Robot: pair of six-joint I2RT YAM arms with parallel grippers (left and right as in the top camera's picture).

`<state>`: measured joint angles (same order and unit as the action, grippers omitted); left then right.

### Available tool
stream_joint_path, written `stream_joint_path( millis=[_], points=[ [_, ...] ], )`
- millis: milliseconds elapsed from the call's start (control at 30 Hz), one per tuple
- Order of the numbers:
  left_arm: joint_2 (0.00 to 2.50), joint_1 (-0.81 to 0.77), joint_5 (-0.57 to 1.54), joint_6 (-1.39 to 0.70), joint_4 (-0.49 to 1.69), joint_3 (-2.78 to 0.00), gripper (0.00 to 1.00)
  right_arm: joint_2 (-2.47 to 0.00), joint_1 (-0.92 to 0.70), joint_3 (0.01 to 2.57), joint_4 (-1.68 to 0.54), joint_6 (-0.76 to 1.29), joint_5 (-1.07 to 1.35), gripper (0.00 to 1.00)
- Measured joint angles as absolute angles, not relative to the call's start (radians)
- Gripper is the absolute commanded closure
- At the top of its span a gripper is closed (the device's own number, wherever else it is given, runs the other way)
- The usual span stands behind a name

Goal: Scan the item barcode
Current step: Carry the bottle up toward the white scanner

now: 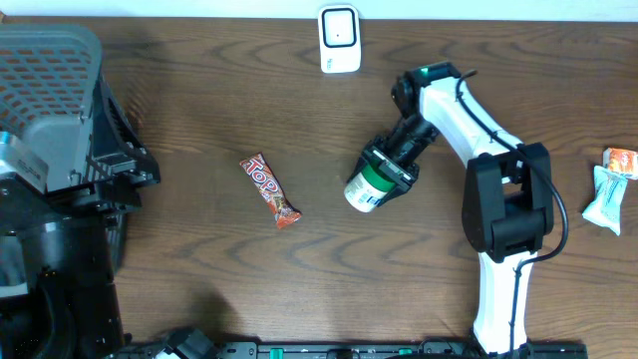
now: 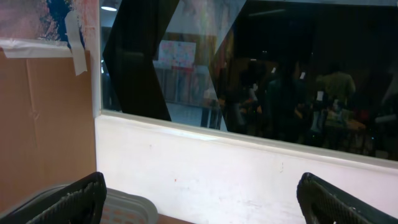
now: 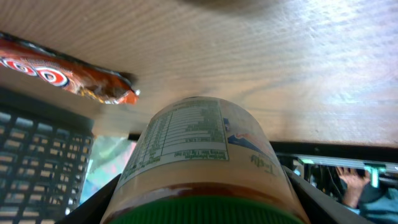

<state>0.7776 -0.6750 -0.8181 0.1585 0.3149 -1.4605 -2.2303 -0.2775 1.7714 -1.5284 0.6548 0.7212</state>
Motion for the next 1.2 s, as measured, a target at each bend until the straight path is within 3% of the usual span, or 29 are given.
stream_joint_path(
  millis=[300,467,833,1133,1200],
  points=[
    [0.778,-0.675,-0.818,0.159,0.315,-1.460,0.02,-2.230,-0.252,1.771,-1.570,0.573,0.727,0.44],
    [0.778,-0.675,-0.818,0.159,0.315,-1.460,0.02,-2.230,-0.253,1.771,-1.516,0.561,0.699,0.54],
    [0.778,-0.675,-0.818,0.159,0.315,-1.460,0.02,-2.230,-0.282,1.771,-1.449,0.537,0.624,0.54],
    [0.778,-0.675,-0.818,0.159,0.315,-1.460,0.02,-2.097,-0.342,1.772,-1.182,0.521,0.522,0.49],
    [0.778,-0.675,-0.818,0.159,0.315,-1.460,0.02,-2.048,-0.360,1.774,-1.106,0.519,0.477,0.44]
  ],
)
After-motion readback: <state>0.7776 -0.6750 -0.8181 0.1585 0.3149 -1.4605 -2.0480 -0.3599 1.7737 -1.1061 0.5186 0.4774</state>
